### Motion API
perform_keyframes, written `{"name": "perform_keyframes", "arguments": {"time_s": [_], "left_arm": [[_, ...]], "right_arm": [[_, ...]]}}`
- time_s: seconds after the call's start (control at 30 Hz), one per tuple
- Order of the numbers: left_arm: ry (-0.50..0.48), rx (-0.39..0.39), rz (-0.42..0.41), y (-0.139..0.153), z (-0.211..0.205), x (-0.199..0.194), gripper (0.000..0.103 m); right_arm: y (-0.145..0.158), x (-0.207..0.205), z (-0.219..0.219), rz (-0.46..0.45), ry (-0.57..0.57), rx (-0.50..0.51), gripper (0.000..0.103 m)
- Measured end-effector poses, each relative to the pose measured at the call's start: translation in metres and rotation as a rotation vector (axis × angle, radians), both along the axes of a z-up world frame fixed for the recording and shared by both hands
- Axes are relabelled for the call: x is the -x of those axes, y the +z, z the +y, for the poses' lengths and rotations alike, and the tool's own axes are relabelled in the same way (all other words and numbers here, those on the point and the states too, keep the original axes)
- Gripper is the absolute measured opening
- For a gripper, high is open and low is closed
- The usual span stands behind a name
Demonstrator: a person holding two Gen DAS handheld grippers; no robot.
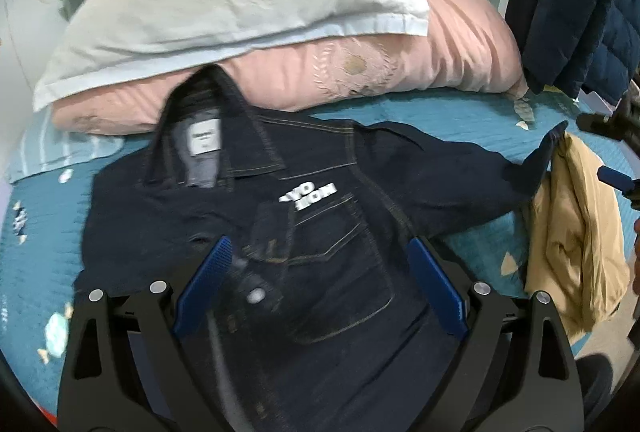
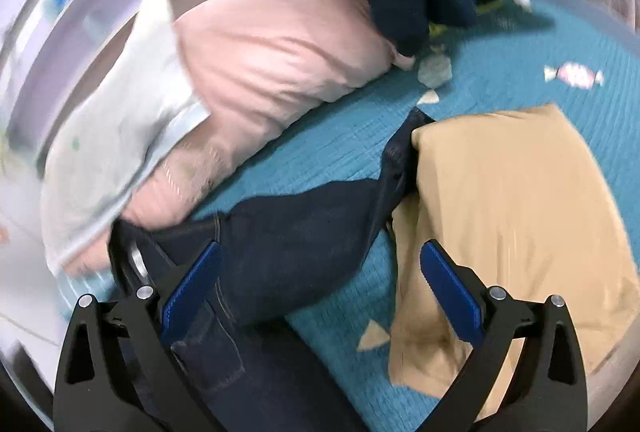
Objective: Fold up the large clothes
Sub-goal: 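Move the right gripper to the other sleeve cuff beside the tan garment, then grasp the sleeve cuff with the right gripper and lift it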
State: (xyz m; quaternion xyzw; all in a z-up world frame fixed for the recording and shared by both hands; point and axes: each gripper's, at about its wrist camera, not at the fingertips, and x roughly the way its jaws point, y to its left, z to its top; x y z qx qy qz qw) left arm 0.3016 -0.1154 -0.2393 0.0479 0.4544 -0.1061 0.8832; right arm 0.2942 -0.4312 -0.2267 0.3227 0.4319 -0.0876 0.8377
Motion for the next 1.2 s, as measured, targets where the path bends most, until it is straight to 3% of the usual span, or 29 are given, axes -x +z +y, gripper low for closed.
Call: {"name": "perform_keyframes", "arguments": {"time_s": [0.1,0.23,0.3,0.47,0.53,0.6,0.63,0.73,0.8,0.83,0.87,1.03,1.2], "left_arm": [[-0.004,0.032,0.039,-0.013,-0.012,-0.024,0.09],[0.003,0.109,0.104,-0.033,-0.028,-0.063,0.088],[0.01,0.138,0.133,-0.041,-0.033,-0.078,0.075],[0.029,0.227,0.228,-0.059,-0.038,-0.105,0.058],[0.025,0.228,0.258,-0.067,-0.041,-0.112,0.038],[0.023,0.223,0.289,-0.077,-0.044,-0.117,0.007],[0.025,0.218,0.313,-0.086,-0.045,-0.121,0.002],[0.051,0.207,0.38,-0.119,-0.044,-0.133,0.0],[0.065,0.199,0.416,-0.139,-0.044,-0.137,0.0],[0.062,0.201,0.397,-0.138,-0.043,-0.136,0.0],[0.057,0.193,0.39,-0.138,-0.045,-0.135,0.0],[0.032,0.179,0.37,-0.136,-0.045,-0.131,0.0],[0.024,0.169,0.354,-0.138,-0.046,-0.132,0.0]], "right_arm": [[-0.007,-0.022,-0.02,0.024,-0.006,-0.083,0.086],[-0.014,-0.044,-0.035,0.07,-0.001,-0.095,0.079],[-0.025,-0.055,-0.043,0.108,0.005,-0.142,0.074],[-0.049,-0.072,-0.054,0.173,-0.012,-0.196,0.064],[-0.056,-0.079,-0.055,0.184,-0.017,-0.204,0.062],[-0.062,-0.085,-0.053,0.223,-0.036,-0.163,0.06],[-0.066,-0.087,-0.053,0.247,-0.055,-0.146,0.06],[-0.077,-0.093,-0.05,0.312,-0.089,-0.071,0.057],[-0.09,-0.096,-0.047,0.367,-0.112,0.003,0.042],[-0.094,-0.095,-0.047,0.383,-0.117,0.025,0.017],[-0.097,-0.093,-0.048,0.368,-0.122,0.037,0.008],[-0.076,-0.076,-0.037,0.213,-0.091,0.038,0.006],[-0.028,-0.074,-0.008,0.021,0.024,0.014,0.006]]}}
